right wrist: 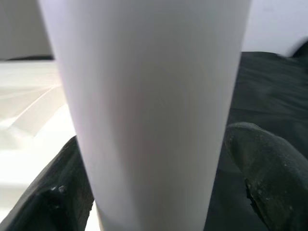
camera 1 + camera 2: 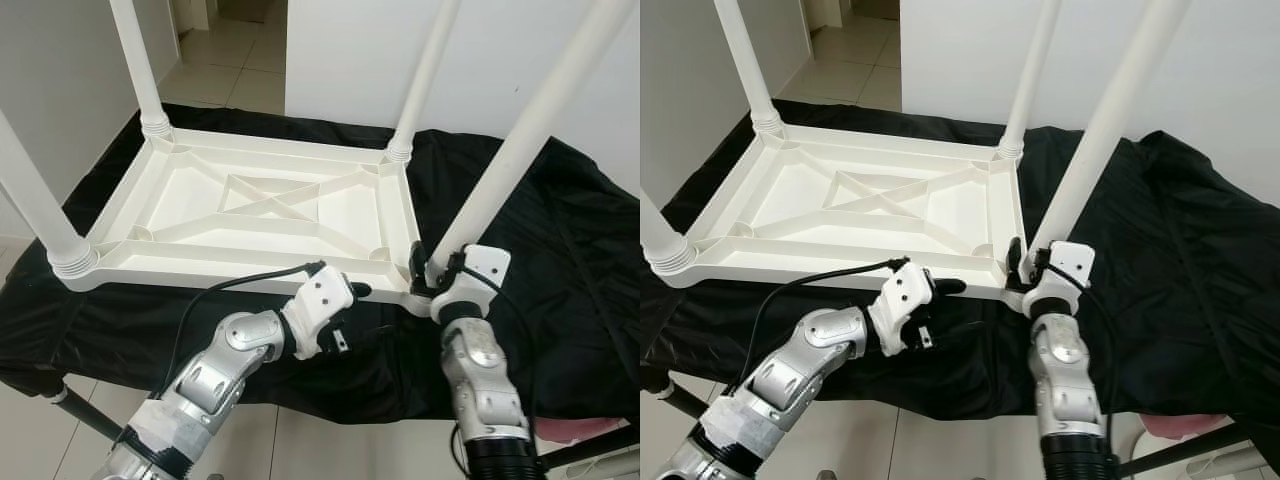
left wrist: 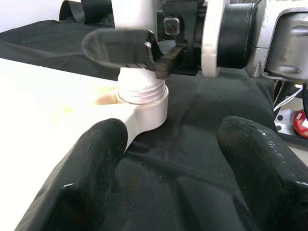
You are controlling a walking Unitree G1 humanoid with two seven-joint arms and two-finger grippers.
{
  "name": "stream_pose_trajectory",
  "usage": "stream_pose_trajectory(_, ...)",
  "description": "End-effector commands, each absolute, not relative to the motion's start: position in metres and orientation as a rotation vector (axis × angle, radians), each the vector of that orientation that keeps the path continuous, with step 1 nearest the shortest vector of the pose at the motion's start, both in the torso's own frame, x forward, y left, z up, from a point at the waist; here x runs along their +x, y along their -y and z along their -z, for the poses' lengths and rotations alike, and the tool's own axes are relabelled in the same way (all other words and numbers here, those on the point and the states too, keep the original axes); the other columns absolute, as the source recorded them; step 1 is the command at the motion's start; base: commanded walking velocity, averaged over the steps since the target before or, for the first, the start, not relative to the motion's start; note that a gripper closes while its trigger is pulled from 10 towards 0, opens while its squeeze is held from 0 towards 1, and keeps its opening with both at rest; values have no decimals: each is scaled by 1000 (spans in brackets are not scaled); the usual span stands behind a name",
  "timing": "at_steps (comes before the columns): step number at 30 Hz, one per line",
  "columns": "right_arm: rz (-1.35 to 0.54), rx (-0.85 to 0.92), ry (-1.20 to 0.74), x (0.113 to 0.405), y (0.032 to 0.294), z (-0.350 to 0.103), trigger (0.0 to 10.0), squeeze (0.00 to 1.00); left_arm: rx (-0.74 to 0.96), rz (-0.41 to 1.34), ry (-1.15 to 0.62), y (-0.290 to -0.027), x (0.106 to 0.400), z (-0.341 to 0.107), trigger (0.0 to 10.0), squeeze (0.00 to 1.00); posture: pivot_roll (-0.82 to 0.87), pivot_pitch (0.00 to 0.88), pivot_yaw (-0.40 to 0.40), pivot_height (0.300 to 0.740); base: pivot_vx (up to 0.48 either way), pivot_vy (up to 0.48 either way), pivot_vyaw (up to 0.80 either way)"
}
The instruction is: Building children table
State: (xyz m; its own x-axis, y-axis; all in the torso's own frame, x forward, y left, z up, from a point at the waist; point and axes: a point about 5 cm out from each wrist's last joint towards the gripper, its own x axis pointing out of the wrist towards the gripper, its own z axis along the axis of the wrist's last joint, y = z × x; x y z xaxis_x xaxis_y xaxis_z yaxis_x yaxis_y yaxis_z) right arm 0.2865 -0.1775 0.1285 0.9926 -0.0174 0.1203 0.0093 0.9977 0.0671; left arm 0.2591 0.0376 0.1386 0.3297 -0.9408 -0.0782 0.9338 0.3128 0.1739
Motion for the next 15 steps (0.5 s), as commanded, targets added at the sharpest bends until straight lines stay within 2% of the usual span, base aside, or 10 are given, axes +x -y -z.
stream_pose_trajectory(1,-96,65,107,286,180,-122,10000,0,201,1298,30,-35,256,-138,10000,0,-9,0,-66,740,0,0,0)
stream_pose_trajectory(5,-144,66,107,287,181,-121,10000,0,202,1299,30,-35,257,-138,10000,0,-10,0,-64,740,0,0,0)
stream_pose_trajectory(11,-405,-9,98,293,185,-117,10000,0,208,1303,37,-34,259,-139,10000,0,-13,0,-55,740,0,0,0)
stream_pose_trajectory(15,-467,6,80,298,184,-115,10000,0,211,1306,39,-34,260,-140,10000,0,-10,0,-51,740,0,0,0)
